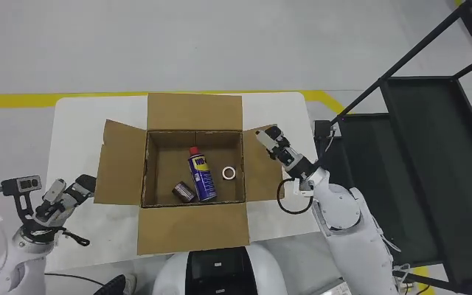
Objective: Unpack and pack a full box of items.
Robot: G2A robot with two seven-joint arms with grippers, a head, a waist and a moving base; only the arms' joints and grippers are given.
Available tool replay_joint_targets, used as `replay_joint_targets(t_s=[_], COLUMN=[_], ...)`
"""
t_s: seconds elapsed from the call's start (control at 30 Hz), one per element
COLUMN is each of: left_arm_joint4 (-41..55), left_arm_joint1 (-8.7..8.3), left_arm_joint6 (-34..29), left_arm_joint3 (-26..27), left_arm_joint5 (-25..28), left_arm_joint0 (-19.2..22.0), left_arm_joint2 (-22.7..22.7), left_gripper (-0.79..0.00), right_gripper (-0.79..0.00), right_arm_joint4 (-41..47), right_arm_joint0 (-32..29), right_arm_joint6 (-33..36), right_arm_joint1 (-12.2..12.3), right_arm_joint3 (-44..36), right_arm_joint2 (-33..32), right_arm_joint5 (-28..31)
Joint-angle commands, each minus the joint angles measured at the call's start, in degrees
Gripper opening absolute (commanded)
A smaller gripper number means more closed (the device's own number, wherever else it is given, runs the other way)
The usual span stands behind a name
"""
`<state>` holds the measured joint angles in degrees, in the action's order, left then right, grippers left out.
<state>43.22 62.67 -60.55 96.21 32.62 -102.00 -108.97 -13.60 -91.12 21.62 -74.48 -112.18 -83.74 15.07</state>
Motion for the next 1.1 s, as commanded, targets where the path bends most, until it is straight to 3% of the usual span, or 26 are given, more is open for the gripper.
replay_joint_targets(t_s=[0.0, 0.2, 0.37, 0.57, 0.67, 0.8, 1.07], left_arm_joint4=[1.11, -5.06, -11.78, -15.1, -16.35, -17.64, -25.8], left_arm_joint1=[-0.03, 0.13, 0.52, 0.94, 1.02, 0.93, 0.7], left_arm_joint6=[-2.02, -1.45, 2.79, 6.77, 7.76, 8.55, 13.13], left_arm_joint3=[2.39, 4.43, 1.74, -1.38, -1.5, -0.42, 1.93], left_arm_joint5=[-0.91, -3.79, -5.69, -7.15, -6.65, -5.51, -1.11], left_arm_joint0=[-0.73, 0.92, 4.87, 8.31, 8.71, 7.85, 4.81], left_arm_joint2=[0.14, 5.72, 12.03, 16.87, 17.82, 17.58, 15.44], left_gripper=[0.0, 0.0, 0.0, 0.0, 0.0, 0.0, 0.0], right_gripper=[0.0, 0.0, 0.0, 0.0, 0.0, 0.0, 0.0], right_arm_joint4=[0.23, -0.23, -2.9, -4.61, -5.0, -6.37, -3.02], right_arm_joint0=[-0.03, -0.24, -2.07, -3.42, -3.91, -5.21, -6.92], right_arm_joint6=[-1.62, -5.88, -11.76, -15.3, -17.63, -19.7, -15.88], right_arm_joint1=[-0.03, -0.04, -0.16, -0.21, -0.2, -0.03, 0.16], right_arm_joint3=[1.83, 6.11, 6.99, 8.56, 8.75, 8.21, 9.22], right_arm_joint2=[-0.24, -0.6, -0.57, -1.11, -1.63, -2.32, -3.19], right_arm_joint5=[-0.8, 0.34, 2.01, -0.34, 2.2, 9.72, 4.8])
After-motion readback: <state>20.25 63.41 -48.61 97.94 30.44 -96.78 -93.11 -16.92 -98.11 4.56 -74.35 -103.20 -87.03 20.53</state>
